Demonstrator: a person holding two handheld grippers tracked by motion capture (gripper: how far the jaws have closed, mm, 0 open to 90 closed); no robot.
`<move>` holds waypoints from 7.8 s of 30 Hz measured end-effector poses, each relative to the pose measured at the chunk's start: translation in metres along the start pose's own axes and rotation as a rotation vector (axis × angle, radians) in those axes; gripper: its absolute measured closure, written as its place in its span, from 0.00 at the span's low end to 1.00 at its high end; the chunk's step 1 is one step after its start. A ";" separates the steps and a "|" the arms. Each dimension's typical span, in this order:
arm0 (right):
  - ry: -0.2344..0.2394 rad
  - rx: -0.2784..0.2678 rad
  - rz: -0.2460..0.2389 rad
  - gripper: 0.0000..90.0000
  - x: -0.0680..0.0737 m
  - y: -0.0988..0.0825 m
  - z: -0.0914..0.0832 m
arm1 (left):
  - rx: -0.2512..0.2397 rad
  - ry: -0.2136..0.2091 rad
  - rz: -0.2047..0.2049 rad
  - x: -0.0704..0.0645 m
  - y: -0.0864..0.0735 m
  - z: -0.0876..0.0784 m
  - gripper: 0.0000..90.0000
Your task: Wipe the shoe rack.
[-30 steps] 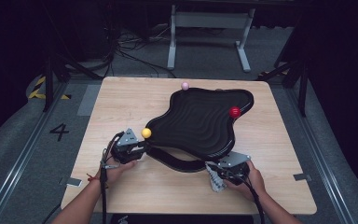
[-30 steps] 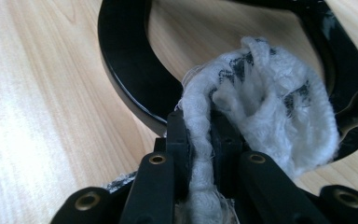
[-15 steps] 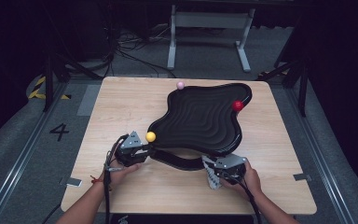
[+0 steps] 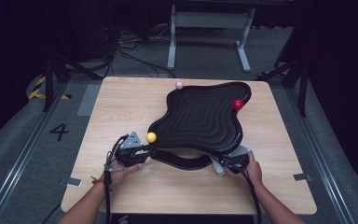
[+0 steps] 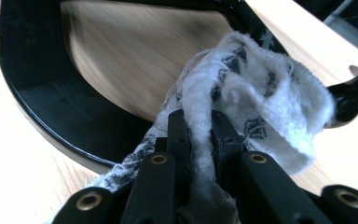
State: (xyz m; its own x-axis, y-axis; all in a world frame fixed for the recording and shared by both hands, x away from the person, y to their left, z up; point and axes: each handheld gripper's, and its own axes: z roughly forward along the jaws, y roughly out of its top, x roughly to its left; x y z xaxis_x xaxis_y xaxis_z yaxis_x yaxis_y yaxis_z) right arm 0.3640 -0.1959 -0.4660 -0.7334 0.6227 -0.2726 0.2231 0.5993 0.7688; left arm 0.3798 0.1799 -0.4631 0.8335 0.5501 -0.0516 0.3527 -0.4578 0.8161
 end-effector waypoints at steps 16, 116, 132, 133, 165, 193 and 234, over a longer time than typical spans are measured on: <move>0.135 -0.035 -0.086 0.90 0.045 0.013 0.006 | 0.002 -0.013 0.007 -0.004 -0.002 0.000 0.82; 0.147 -0.039 -0.093 0.90 0.064 0.022 0.013 | 0.001 -0.145 0.043 -0.047 0.004 0.031 0.81; 0.155 -0.059 -0.109 0.90 0.074 0.026 0.016 | 0.007 -0.166 0.048 -0.051 0.005 0.035 0.81; 0.157 -0.058 -0.113 0.90 0.075 0.027 0.016 | 0.006 -0.167 0.050 -0.051 0.005 0.036 0.81; 0.136 -0.045 -0.124 0.90 0.064 0.021 0.011 | 0.028 -0.202 0.087 -0.046 0.004 0.036 0.81; -0.075 0.047 0.058 0.90 -0.024 -0.010 0.012 | 0.037 -0.223 0.094 -0.044 0.004 0.036 0.81; 0.056 0.002 -0.073 0.90 0.029 0.005 0.006 | 0.040 -0.222 0.099 -0.044 0.004 0.038 0.81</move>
State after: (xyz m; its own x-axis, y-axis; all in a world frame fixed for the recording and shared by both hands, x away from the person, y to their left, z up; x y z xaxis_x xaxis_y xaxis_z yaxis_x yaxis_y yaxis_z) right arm 0.3474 -0.1721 -0.4735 -0.7829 0.5478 -0.2950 0.1686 0.6432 0.7469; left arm 0.3609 0.1274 -0.4789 0.9363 0.3361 -0.1020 0.2780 -0.5317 0.8000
